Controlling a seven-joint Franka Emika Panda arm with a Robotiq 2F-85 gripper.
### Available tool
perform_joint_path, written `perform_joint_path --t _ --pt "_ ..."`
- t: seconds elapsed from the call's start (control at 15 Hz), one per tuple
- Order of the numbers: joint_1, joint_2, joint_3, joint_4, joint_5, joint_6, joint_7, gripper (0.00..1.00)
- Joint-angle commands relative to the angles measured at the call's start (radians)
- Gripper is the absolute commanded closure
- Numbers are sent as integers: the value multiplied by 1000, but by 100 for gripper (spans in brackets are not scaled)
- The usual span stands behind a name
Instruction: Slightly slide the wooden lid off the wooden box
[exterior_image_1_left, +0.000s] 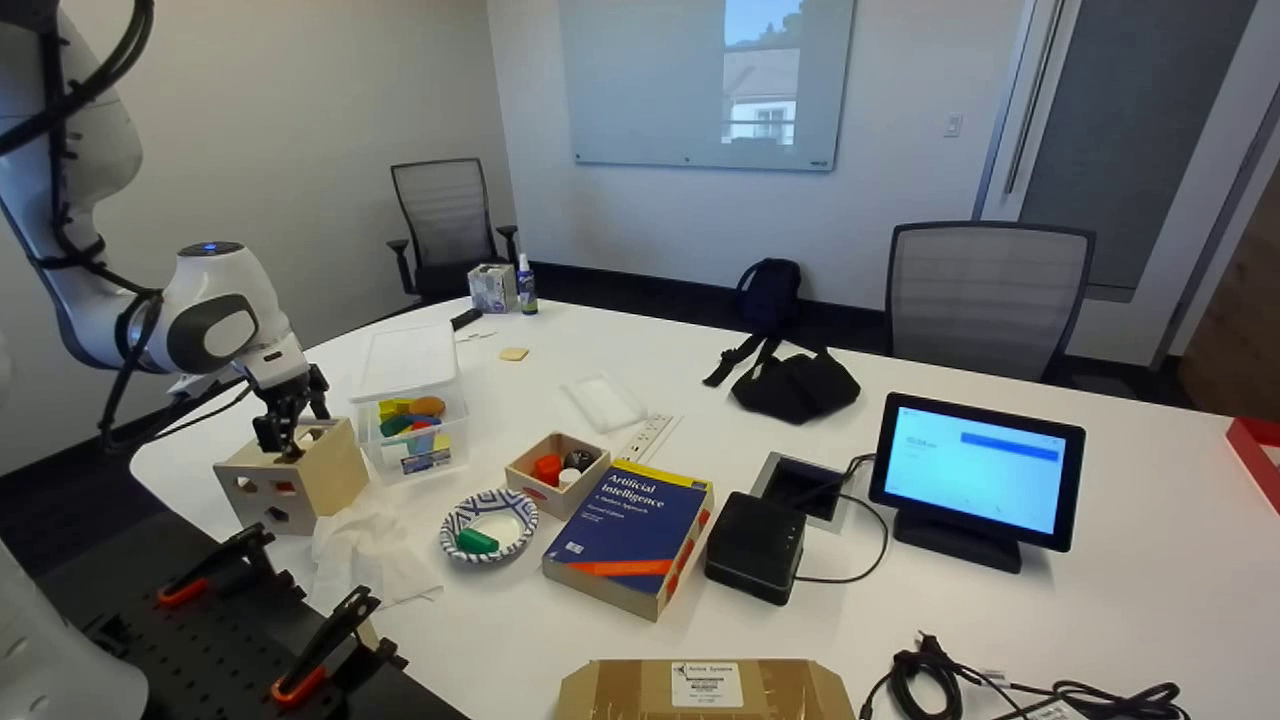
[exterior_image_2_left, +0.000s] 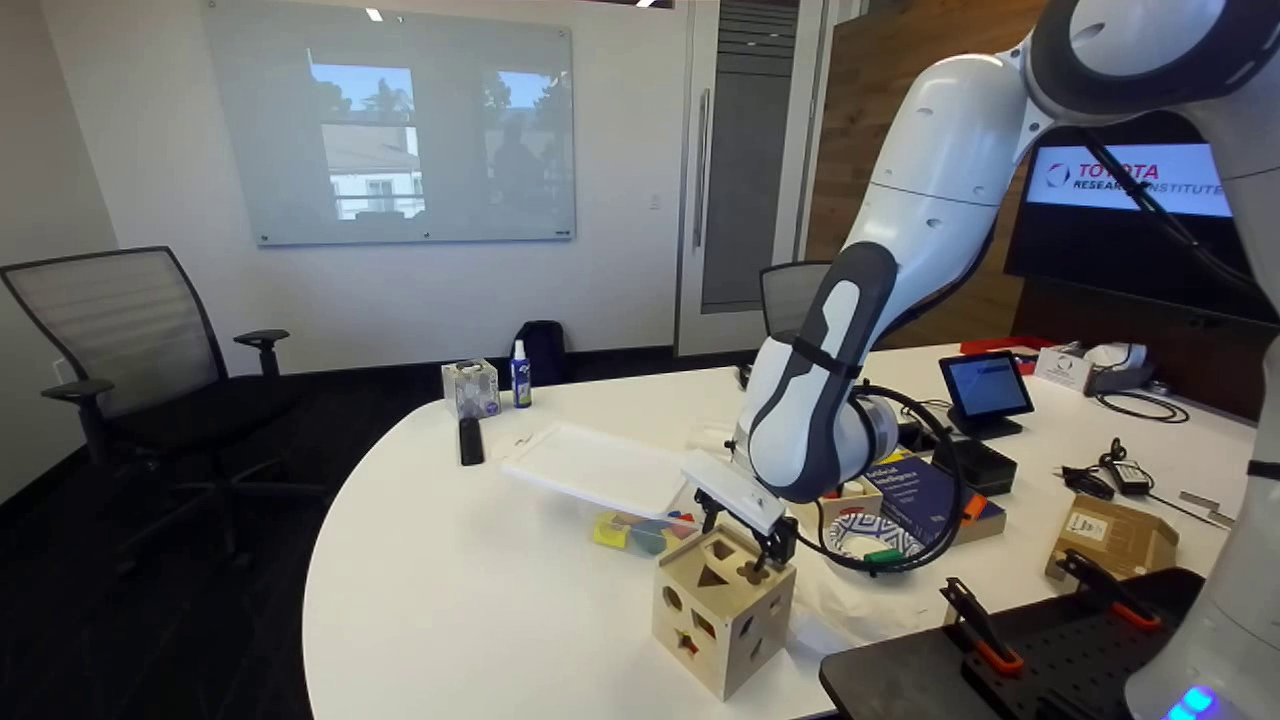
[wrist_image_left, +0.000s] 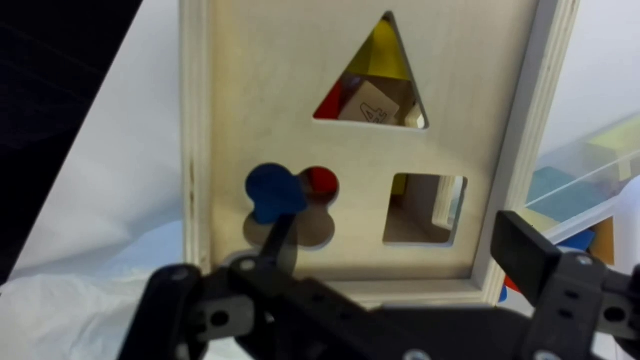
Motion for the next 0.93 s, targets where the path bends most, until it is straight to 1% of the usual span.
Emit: perform_joint_path --t 0.0,0.07,0.2,0.73,0.87 --pt "54 -14 -18 -1 30 -35 55 0" --pt "68 -15 -25 -3 31 -35 70 0" --pt "73 -14 -22 -3 31 -34 89 0" --pt "35 12 35 9 23 18 81 0" --pt "39 18 40 11 22 27 81 0"
